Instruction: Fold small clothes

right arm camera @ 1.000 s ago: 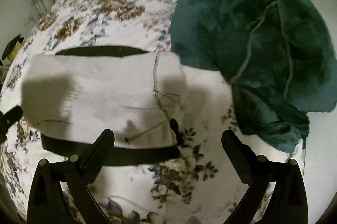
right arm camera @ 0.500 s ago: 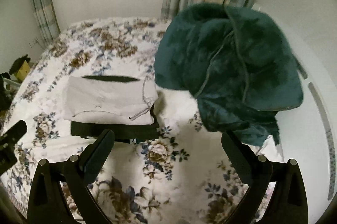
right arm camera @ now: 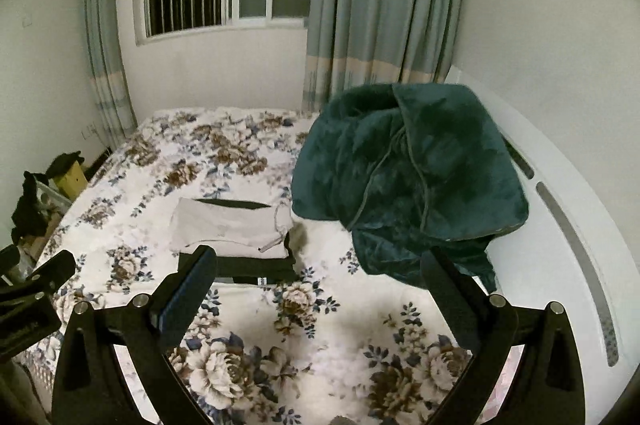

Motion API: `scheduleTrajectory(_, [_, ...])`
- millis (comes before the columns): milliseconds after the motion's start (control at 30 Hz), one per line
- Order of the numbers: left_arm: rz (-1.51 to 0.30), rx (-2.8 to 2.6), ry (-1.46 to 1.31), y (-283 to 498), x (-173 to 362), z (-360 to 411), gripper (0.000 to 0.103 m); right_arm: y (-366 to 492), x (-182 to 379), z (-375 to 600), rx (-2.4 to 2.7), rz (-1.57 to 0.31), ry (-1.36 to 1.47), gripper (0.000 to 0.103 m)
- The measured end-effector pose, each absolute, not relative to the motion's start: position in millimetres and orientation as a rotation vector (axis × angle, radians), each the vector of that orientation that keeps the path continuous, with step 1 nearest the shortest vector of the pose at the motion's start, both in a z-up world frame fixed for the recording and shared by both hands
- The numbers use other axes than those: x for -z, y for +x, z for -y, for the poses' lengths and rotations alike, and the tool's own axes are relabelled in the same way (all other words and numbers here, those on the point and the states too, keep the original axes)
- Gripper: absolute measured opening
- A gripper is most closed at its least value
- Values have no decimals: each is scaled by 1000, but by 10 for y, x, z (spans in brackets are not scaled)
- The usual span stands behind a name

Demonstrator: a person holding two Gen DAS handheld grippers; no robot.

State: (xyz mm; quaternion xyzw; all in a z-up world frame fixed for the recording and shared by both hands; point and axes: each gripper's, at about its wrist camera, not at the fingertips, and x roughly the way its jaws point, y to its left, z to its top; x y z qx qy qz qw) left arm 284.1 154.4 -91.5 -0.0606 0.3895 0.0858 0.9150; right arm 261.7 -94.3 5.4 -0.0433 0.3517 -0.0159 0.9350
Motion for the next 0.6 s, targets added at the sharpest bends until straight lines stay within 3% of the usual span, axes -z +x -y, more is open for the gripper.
scheduleTrajectory(600, [-694, -201, -98, 2139, 354, -1203, 103, 1773, -751, 1257, -44, -618, -82, 103])
